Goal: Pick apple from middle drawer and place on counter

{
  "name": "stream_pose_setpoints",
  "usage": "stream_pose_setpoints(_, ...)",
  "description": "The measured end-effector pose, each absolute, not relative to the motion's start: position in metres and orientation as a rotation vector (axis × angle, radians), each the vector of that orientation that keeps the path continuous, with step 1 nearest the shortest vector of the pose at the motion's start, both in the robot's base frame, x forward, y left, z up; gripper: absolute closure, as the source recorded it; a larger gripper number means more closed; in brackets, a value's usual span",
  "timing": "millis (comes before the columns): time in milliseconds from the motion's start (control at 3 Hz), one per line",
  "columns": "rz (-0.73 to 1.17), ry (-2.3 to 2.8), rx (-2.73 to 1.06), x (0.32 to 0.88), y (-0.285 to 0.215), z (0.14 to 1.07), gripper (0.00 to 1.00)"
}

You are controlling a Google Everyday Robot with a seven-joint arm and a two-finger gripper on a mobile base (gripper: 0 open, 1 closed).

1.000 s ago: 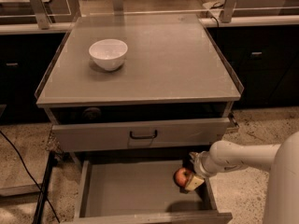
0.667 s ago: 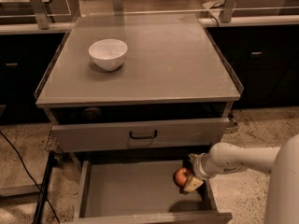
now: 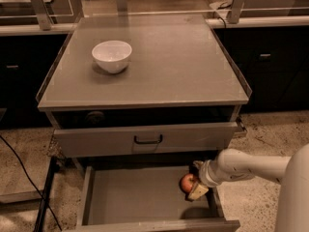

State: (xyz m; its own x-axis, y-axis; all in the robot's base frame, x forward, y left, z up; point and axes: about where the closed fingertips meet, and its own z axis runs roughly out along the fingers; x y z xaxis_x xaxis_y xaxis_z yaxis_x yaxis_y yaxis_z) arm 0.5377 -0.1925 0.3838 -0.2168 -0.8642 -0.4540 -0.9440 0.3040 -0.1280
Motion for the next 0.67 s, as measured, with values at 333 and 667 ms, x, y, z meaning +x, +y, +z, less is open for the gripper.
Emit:
stream_pose_setpoints(333, 0.261, 2.140, -1.606, 0.5381, -0.1918, 0.3785, 0.19)
stream_pose_setpoints(667, 0.295, 2.158, -1.617, 0.5332, -0.1915, 0.3742, 0.22)
